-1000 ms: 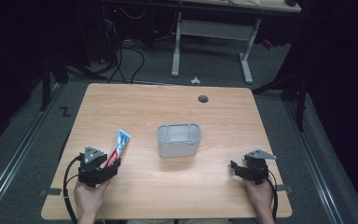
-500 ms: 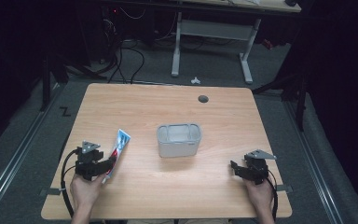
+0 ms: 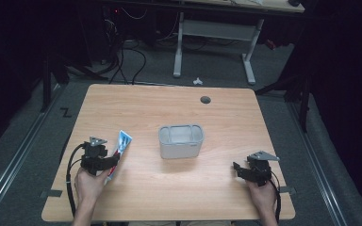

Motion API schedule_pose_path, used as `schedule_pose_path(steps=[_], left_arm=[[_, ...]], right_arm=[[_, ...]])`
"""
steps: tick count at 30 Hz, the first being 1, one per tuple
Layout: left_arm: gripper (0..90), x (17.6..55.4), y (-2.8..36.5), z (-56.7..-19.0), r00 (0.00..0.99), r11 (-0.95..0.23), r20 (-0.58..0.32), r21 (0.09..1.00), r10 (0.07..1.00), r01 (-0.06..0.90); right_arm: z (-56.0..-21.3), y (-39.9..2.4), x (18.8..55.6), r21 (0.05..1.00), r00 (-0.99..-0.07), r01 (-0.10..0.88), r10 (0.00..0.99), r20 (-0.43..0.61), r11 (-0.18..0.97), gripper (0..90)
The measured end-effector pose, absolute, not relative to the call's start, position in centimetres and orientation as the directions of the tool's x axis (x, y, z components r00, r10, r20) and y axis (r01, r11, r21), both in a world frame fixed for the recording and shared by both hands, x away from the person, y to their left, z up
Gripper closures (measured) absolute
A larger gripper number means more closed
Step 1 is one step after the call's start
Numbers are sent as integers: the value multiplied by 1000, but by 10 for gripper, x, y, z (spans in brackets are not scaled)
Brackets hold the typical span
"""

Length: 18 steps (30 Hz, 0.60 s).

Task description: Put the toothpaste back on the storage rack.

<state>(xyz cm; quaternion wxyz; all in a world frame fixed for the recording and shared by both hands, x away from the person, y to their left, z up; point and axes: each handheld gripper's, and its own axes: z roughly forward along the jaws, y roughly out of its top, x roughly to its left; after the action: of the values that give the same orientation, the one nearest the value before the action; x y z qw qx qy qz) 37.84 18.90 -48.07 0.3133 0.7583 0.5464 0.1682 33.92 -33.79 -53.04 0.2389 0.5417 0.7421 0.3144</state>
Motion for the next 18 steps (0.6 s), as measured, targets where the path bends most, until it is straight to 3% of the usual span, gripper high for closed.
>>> schedule_pose_path(steps=[18], left_arm=[[463,402,175,-487,353,-259,-46,592,935,763]], right_arm=[[-530,-338,339,725,-299,654,954,-13,215,326]])
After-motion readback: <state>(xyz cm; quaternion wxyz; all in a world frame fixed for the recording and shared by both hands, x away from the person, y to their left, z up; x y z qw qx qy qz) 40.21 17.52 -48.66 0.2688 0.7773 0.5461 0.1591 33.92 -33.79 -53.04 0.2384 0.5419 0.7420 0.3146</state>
